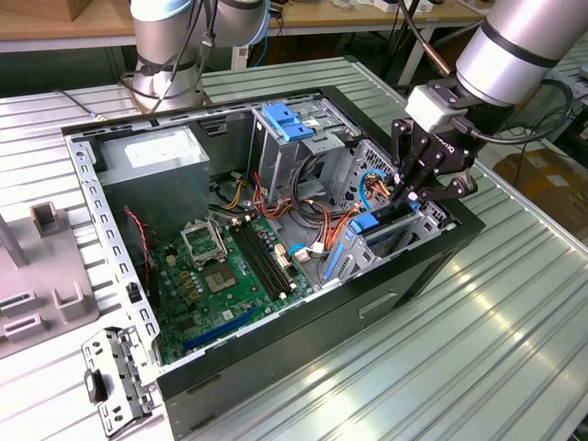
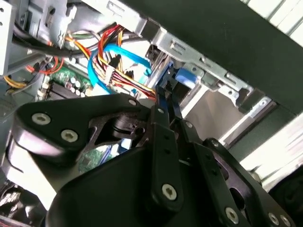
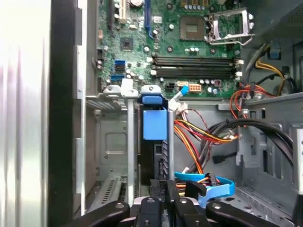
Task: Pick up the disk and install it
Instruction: 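Insert the first disk wire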
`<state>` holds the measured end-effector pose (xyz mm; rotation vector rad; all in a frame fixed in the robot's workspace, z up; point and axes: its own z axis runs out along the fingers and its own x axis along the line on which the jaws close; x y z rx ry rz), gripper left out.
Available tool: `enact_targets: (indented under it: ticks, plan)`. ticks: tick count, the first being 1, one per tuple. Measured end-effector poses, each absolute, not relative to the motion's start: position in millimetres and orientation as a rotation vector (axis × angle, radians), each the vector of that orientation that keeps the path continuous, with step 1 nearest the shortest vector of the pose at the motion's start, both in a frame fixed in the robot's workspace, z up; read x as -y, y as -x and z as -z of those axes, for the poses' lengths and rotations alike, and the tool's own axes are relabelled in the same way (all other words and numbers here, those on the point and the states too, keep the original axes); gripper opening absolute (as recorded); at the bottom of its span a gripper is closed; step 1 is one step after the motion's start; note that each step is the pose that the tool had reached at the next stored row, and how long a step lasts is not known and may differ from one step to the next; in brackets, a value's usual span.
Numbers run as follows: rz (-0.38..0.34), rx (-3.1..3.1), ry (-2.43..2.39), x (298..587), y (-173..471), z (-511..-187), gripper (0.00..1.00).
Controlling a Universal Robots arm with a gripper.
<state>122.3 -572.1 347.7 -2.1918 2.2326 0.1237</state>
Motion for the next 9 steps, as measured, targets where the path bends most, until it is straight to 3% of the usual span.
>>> enact_targets:
  ticks: [9]
  plan:
    - [-0.128,-2.231,2.194,572.1,-123.2,-346.4,0.17]
